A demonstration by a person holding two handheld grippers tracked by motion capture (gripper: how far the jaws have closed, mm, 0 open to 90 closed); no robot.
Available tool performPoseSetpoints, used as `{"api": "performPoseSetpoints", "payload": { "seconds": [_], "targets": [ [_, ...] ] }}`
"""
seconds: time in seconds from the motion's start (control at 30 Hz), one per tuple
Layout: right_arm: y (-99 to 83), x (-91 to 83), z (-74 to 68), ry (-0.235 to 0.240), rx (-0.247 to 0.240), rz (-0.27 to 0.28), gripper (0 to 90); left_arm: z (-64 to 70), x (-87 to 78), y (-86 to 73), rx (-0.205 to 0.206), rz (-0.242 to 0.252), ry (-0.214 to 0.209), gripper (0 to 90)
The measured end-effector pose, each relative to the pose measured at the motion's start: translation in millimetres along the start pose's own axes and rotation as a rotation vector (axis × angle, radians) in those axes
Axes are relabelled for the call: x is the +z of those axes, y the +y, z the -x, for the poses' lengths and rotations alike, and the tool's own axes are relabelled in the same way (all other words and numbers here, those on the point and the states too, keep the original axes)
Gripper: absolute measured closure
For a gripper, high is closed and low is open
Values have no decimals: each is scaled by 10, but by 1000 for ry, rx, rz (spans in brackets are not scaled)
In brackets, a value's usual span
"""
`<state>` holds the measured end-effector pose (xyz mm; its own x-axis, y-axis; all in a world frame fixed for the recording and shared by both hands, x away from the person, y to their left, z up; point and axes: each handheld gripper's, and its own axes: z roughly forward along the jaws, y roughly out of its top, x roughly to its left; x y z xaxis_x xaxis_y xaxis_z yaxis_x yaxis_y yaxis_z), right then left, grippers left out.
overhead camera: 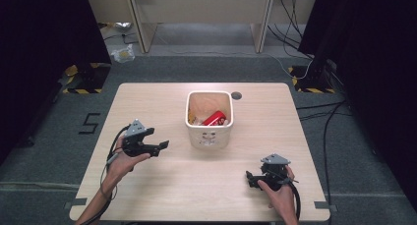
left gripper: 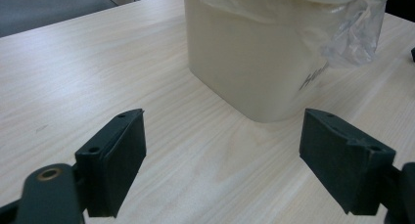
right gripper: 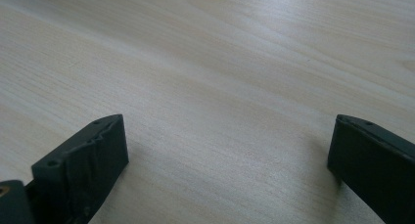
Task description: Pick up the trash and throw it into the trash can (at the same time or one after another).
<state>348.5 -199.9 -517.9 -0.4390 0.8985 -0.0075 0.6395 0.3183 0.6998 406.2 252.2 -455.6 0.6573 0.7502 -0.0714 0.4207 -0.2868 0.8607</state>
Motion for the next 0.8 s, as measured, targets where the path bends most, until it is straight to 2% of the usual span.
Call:
{"api": "performPoseSetpoints", "payload": {
  "seconds": [0.8],
  "targets": [
    [0,0,0,0,0,0,17,72,25,-312,-4,-34,-16,169]
  ]
}}
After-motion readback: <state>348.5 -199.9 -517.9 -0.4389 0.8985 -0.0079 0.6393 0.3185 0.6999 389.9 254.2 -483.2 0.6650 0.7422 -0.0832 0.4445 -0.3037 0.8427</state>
